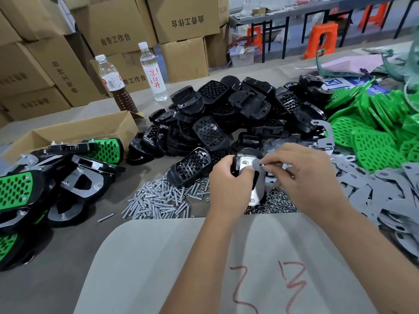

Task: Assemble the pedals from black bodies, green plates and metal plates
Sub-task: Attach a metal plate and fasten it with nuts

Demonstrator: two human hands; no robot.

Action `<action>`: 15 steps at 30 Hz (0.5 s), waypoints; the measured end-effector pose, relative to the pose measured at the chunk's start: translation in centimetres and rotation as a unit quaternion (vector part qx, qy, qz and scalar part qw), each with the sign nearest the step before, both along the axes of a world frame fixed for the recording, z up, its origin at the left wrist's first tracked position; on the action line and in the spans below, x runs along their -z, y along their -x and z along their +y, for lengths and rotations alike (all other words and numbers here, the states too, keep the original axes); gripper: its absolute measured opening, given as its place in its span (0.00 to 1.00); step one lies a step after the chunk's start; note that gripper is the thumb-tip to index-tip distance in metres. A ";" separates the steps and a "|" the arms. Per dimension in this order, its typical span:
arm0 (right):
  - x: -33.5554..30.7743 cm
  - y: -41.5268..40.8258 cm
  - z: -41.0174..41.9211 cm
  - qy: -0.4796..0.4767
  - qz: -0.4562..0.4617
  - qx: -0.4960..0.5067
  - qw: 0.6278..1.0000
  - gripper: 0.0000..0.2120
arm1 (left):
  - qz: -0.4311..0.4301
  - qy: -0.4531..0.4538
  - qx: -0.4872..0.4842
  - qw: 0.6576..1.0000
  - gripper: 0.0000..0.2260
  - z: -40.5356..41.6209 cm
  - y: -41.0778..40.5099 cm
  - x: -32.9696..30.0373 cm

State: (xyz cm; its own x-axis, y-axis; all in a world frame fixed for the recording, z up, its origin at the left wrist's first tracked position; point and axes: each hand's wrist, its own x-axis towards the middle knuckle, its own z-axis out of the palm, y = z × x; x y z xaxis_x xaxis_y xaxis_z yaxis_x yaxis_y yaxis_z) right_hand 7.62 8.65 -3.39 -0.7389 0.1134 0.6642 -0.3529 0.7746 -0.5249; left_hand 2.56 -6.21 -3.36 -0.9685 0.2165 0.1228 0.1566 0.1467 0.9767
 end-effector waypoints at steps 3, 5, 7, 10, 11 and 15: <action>-0.2 0.0 -0.1 -0.021 0.009 -0.013 1.000 0.10 | -0.038 -0.014 0.012 0.999 0.15 0.0 0.2 0.0; -0.2 0.0 0.0 -0.013 -0.001 -0.026 1.000 0.11 | -0.060 -0.017 0.019 0.998 0.15 -0.1 0.3 0.0; 0.0 0.1 0.2 0.000 -0.009 -0.030 1.000 0.10 | -0.072 -0.021 0.022 0.997 0.15 -0.1 0.3 0.0; 0.1 0.2 0.2 0.034 -0.018 -0.032 0.999 0.06 | -0.062 -0.018 0.020 0.998 0.15 0.0 0.1 -0.1; 0.1 0.2 0.2 0.055 -0.024 -0.034 0.998 0.05 | -0.053 -0.014 0.016 0.998 0.14 0.1 0.1 -0.2; 0.4 0.1 -0.1 0.118 -0.024 -0.050 0.992 0.06 | -0.058 -0.024 0.009 0.998 0.15 0.1 0.0 -0.1</action>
State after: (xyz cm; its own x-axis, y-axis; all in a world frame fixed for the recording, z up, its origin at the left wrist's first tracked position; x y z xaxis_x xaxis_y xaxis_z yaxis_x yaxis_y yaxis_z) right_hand 7.50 8.57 -3.82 -0.7842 0.1860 0.5919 -0.3918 0.5913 -0.7049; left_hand 2.53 -6.12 -3.28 -0.9728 0.2309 0.0206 0.0439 0.0965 0.9944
